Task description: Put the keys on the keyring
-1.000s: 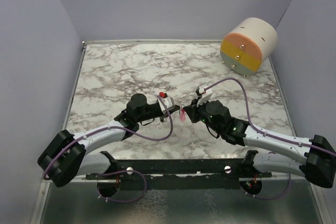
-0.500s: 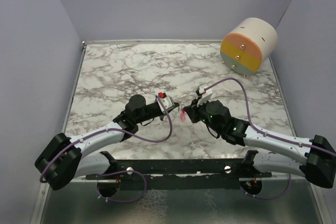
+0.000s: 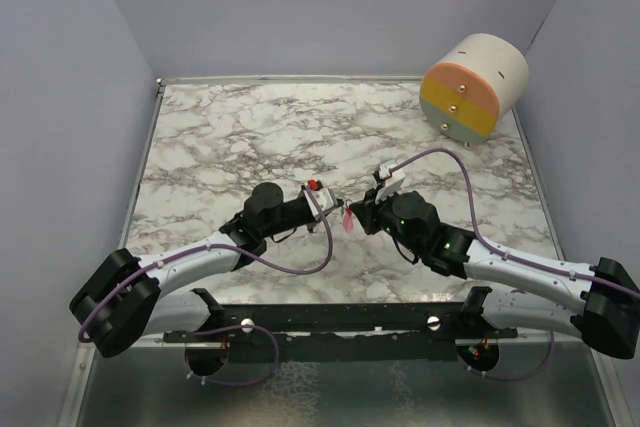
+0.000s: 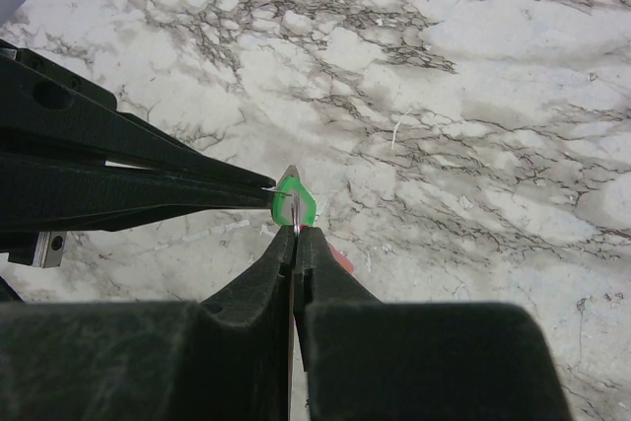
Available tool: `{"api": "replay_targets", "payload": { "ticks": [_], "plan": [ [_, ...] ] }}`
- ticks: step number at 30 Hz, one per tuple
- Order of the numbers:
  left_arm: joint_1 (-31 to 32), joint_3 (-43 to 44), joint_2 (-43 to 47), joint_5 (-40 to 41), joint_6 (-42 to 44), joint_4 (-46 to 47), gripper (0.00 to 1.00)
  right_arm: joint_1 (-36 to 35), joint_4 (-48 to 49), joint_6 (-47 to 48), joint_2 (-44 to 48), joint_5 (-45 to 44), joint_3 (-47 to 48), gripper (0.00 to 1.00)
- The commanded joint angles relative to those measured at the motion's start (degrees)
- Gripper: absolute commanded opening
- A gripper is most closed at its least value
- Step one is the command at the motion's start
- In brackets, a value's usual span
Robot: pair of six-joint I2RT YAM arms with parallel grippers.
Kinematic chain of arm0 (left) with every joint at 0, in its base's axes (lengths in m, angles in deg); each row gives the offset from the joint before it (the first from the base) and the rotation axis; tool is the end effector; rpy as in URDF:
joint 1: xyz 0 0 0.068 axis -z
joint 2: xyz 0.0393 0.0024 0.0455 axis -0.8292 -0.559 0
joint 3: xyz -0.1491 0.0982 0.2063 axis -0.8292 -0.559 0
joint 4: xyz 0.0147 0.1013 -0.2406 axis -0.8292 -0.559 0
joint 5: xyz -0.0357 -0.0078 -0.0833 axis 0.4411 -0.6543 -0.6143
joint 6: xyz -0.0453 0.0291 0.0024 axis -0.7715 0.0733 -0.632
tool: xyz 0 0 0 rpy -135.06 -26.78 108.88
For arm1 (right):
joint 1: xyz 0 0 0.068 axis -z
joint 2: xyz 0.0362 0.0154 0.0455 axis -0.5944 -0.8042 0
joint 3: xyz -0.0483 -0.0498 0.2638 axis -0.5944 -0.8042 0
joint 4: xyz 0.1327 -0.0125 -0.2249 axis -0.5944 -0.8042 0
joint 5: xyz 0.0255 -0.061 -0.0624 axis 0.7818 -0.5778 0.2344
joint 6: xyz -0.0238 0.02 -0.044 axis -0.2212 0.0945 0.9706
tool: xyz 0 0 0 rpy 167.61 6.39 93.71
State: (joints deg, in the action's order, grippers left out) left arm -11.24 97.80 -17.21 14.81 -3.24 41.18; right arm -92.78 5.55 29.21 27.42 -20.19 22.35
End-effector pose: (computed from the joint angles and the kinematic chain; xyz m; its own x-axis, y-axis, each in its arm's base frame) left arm 0.1717 -0.1890 0.2338 0.1427 0.1666 -0.9756 0.9093 0.3673 0.1957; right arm 0.1398 0.1910 0.2465 -0.4109 -0.0185 -0.9115 -0.5349 0.8145 0.2246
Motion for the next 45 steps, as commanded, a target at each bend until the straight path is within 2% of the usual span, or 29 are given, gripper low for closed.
{"api": "replay_targets", "payload": {
  "ticks": [1, 35, 45],
  "plan": [
    [0.5, 0.0, -0.3, 1.1, 0.8, 0.0, 0.00, -0.4, -0.6, -0.2, 0.9, 0.9, 1.4, 0.01],
    [1.7, 0.3, -1.5, 0.7, 1.3, -1.1, 0.00, -0.3, -0.5, -0.2, 1.2, 0.2, 1.3, 0.01],
    [2.3, 0.3, -1.4, 0.7, 0.6, -1.1, 0.00, -0.3, 2.6, -0.6, 1.0, -0.8, -0.3, 0.01]
  ]
}}
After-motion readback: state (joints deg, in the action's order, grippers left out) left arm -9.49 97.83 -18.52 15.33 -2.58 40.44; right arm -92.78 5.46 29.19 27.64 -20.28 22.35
